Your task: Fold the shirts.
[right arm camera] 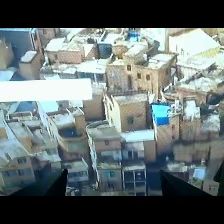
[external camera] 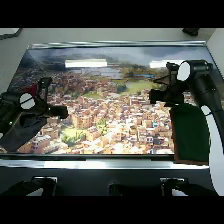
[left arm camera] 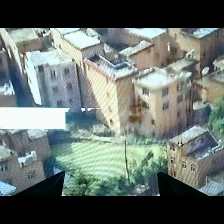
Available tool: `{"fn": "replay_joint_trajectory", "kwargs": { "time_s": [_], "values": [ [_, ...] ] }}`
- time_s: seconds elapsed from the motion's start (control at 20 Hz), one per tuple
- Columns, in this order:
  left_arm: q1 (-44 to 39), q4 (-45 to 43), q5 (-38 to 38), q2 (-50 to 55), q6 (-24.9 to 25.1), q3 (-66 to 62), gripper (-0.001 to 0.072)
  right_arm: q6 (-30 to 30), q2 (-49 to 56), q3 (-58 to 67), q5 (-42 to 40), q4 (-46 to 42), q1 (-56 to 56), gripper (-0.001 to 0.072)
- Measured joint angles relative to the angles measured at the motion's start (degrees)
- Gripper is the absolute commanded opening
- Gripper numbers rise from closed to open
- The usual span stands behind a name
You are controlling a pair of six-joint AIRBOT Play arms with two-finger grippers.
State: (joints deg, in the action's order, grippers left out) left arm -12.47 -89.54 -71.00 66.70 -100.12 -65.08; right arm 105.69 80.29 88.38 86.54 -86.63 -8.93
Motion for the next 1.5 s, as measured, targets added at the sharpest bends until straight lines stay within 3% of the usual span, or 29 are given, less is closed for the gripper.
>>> {"fn": "replay_joint_trajectory", "kwargs": {
  "time_s": [1.2,1.35,1.5],
  "values": [
    [0.28,-2.21,1.7,0.07,1.22,-0.9,0.072,0.0,0.0,-0.02,-0.92,0.0,0.0,0.0677],
    [5.62,-13.92,0.46,0.09,2.84,-5.53,0.072,-0.02,0.0,0.0,-1.86,0.0,0.0,0.0665],
    [18.25,-19.61,-1.9,1.03,1.73,-9.03,0.072,0.0,0.0,0.0,-2.69,0.39,0.02,0.0665]
  ]
}}
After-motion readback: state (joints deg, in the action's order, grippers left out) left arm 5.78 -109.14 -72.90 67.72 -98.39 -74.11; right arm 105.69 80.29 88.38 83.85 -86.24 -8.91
